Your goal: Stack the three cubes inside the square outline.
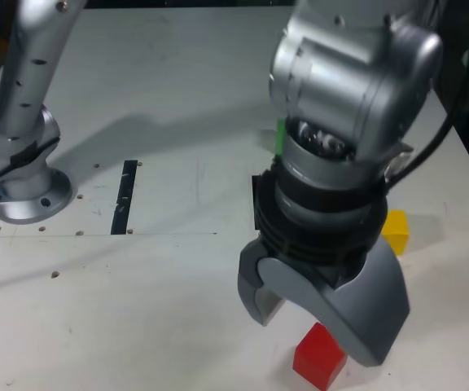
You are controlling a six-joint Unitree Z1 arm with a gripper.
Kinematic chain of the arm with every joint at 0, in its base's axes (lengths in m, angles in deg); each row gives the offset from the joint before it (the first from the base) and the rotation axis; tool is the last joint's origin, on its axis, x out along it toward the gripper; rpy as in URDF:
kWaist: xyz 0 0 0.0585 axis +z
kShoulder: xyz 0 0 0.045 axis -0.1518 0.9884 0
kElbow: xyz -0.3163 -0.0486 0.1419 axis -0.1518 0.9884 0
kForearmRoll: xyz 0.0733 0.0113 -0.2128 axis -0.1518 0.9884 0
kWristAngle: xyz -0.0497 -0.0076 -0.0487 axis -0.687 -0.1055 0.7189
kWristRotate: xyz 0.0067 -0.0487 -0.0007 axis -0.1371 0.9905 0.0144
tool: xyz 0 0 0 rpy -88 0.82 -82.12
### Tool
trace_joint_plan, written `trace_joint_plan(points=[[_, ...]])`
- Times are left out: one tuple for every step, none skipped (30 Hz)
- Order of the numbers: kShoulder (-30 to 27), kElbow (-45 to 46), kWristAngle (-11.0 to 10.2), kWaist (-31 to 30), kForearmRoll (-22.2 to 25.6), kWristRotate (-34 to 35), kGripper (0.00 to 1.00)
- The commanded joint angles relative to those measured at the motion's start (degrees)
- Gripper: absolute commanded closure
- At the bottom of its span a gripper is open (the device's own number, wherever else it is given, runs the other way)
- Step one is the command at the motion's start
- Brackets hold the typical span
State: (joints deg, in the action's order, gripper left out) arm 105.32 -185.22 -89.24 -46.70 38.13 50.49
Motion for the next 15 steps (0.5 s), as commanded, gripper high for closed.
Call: trace_joint_plan(points=[[1.24,0.92,0.79,0.46,-0.44,-0.53,0.07],[1.64,1.08,1.04,0.55,-0.73,-0.72,0.07],[2.11,1.12,1.26,0.62,-0.98,-0.89,0.07],[2.64,1.08,1.46,0.66,-1.21,-1.01,0.08],[3.2,1.04,1.64,0.7,-1.47,-1.12,0.08],[3.75,1.06,1.79,0.74,-1.81,-1.2,0.08],[4.27,1.16,1.91,0.79,-2.22,-1.28,0.09],[4.72,1.39,2.01,0.84,-2.73,-1.34,0.09],[5.09,1.73,2.08,0.9,-3.3,-1.38,0.1],[5.34,2.23,2.1,0.98,-3.96,-1.38,0.1],[5.48,2.88,2.09,1.08,-4.65,-1.35,0.11],[5.54,3.6,2.04,1.21,-5.3,-1.31,0.12],[5.56,4.37,1.99,1.37,-5.92,-1.27,0.12],[5.54,5.13,1.95,1.53,-6.5,-1.23,0.13],[5.54,5.83,1.97,1.7,-7.08,-1.21,0.14]])
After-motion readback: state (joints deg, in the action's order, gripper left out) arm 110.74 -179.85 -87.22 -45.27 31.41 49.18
